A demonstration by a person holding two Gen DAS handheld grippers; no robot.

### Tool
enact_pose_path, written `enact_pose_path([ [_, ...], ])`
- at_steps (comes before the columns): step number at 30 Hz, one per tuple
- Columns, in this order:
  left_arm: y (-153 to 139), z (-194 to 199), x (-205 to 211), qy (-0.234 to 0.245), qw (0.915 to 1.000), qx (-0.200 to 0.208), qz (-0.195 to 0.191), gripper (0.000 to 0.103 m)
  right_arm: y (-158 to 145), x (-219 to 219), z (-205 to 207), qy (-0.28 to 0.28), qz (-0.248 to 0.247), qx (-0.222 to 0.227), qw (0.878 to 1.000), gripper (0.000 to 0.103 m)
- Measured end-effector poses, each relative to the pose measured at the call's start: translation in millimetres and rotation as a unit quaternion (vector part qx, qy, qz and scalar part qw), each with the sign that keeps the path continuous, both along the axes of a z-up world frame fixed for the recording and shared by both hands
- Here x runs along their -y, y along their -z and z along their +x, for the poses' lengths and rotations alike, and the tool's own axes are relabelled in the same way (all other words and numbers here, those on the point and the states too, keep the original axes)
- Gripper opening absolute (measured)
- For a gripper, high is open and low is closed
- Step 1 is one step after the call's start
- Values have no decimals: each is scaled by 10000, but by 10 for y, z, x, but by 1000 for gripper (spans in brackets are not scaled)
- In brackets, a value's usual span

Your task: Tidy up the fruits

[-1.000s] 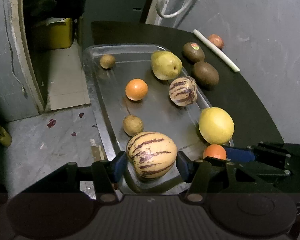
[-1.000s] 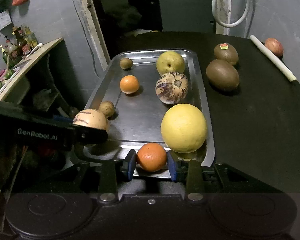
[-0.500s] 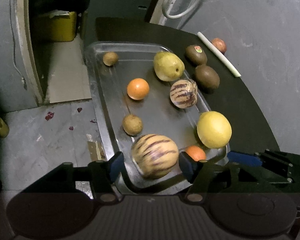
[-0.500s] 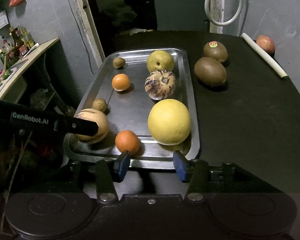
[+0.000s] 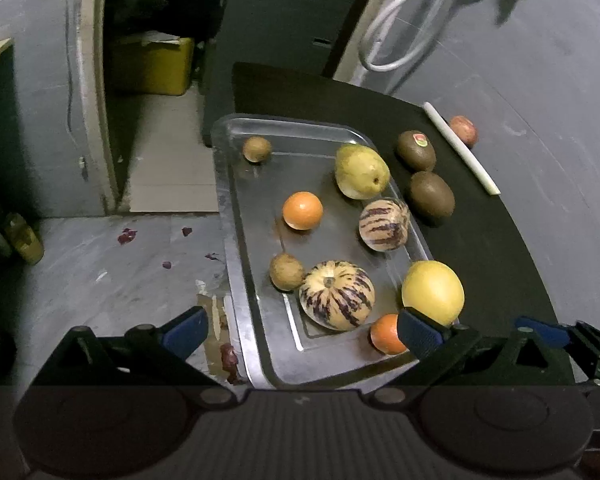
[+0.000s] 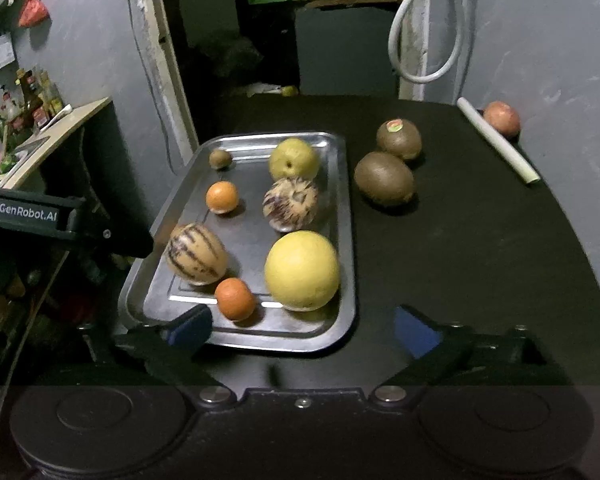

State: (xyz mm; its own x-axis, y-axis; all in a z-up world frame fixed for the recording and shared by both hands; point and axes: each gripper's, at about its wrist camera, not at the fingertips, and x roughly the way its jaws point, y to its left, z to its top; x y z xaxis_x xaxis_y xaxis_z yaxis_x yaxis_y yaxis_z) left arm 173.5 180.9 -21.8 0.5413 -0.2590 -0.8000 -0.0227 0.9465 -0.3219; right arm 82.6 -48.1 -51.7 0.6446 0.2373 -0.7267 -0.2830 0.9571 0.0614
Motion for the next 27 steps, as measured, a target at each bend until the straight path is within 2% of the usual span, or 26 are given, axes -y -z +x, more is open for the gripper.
enact_pose_path([
  [7, -64, -17, 47, -95, 9996, 16, 252, 102, -43, 88, -10, 119, -85, 136, 9998, 102],
  [15, -128, 38, -9, -314, 9930, -112, 1135, 102, 35, 232, 27, 347, -163, 12, 9993, 102],
  [22, -83, 81, -196, -647, 9865, -548, 1402, 102, 146, 416, 102, 612, -160, -349, 9974, 102],
  [27, -13, 122, -255, -763, 9774, -979, 1711, 102, 202, 521, 141, 691, -231, -485, 9962, 102],
])
